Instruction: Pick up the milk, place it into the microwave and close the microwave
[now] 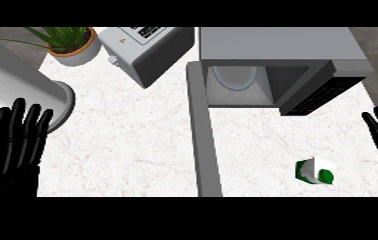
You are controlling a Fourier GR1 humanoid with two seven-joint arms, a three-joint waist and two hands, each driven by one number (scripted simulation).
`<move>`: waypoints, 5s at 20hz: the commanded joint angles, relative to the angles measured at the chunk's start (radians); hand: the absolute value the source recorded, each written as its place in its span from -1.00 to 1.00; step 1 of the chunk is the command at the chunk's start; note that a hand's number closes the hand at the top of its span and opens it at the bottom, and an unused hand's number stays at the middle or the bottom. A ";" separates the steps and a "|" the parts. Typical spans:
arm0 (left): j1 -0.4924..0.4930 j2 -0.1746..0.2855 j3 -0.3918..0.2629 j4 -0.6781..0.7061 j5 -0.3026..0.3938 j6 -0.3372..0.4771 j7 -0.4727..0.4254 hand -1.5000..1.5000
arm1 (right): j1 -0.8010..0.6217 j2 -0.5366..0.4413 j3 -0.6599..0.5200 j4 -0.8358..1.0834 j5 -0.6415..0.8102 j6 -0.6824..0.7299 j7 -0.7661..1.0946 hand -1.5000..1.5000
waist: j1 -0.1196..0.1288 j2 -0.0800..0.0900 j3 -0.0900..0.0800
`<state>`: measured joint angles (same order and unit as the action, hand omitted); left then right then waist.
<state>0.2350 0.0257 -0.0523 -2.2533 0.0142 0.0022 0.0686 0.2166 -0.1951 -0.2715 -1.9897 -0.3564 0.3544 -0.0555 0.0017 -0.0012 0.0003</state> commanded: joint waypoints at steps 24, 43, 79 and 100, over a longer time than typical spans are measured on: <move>0.188 0.007 -0.033 -0.164 0.030 -0.046 0.010 -1.00 | -0.080 -0.028 -0.088 0.891 0.391 0.075 -0.723 -1.00 | 0.005 0.001 0.000; 0.186 -0.001 -0.098 -0.165 -0.038 -0.015 -0.004 -1.00 | -0.348 -0.123 -0.034 1.535 0.473 0.024 -1.069 -1.00 | 0.012 0.005 0.003; 0.187 -0.001 -0.017 -0.144 0.051 -0.011 0.015 -1.00 | -0.373 0.194 0.267 0.880 0.452 -0.329 -0.661 1.00 | 0.002 0.001 0.000; 0.281 0.007 0.023 -0.122 0.104 -0.126 -0.093 -1.00 | -1.090 0.047 0.109 1.577 0.565 -0.701 -0.486 1.00 | 0.055 0.018 0.001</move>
<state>0.4982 0.0515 0.0020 -2.3592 0.1394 -0.1207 -0.0111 -0.7607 -0.1062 -0.1219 -0.5498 0.1957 -0.3110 -0.5299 0.0453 0.0130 0.0011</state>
